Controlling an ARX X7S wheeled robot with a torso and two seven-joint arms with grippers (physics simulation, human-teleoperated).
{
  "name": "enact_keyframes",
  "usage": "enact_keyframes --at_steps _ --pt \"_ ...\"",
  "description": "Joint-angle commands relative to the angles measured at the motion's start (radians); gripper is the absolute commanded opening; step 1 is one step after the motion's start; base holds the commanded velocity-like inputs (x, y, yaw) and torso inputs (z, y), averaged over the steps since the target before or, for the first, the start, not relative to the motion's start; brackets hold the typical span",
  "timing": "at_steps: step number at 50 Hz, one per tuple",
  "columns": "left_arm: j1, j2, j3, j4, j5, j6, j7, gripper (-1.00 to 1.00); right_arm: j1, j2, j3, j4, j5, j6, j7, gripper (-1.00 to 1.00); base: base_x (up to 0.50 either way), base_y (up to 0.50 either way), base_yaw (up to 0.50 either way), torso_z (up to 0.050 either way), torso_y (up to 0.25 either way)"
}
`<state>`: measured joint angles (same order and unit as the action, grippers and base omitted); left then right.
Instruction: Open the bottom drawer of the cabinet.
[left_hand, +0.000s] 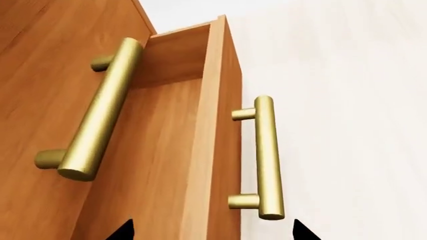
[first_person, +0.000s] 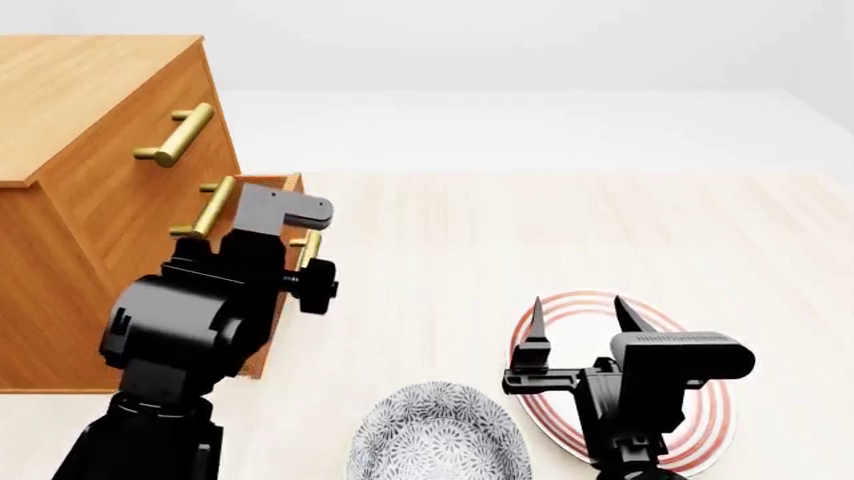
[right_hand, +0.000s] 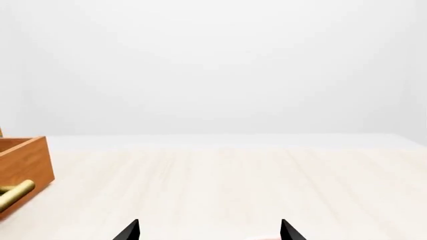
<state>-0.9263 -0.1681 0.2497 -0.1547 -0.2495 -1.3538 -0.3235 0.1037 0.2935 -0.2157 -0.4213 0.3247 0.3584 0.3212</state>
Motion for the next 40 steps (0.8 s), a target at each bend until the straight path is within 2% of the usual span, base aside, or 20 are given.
enact_keyframes --at_steps 1,7,14,20,27,40 --pt "-0.097 0.005 0.010 -0.237 -0.005 0.067 0.050 1.00 0.005 0.005 -0.004 -0.008 0.003 0.008 0.006 1.00 0.00 0.00 0.00 0.000 0.000" --pt "-0.144 0.009 0.008 -0.358 -0.001 0.120 0.065 1.00 0.005 0.006 -0.007 -0.007 0.004 0.007 0.008 1.00 0.00 0.00 0.00 0.000 0.000" --pt "-0.234 0.021 0.013 -0.594 0.003 0.216 0.113 1.00 0.005 0.007 -0.010 -0.005 0.006 0.006 0.010 1.00 0.00 0.00 0.00 0.000 0.000" --pt "-0.280 0.036 0.030 -0.780 -0.007 0.283 0.194 1.00 0.005 0.007 -0.012 0.002 0.006 -0.001 0.011 1.00 0.00 0.00 0.00 0.000 0.000" --pt "-0.273 0.035 0.042 -0.781 -0.046 0.246 0.287 1.00 0.004 0.010 -0.012 0.001 0.008 -0.002 0.014 1.00 0.00 0.00 0.00 0.000 0.000" --pt "-0.232 0.029 0.052 -0.673 -0.073 0.200 0.309 1.00 0.007 0.016 -0.016 -0.011 0.012 0.006 0.020 1.00 0.00 0.00 0.00 0.000 0.000"
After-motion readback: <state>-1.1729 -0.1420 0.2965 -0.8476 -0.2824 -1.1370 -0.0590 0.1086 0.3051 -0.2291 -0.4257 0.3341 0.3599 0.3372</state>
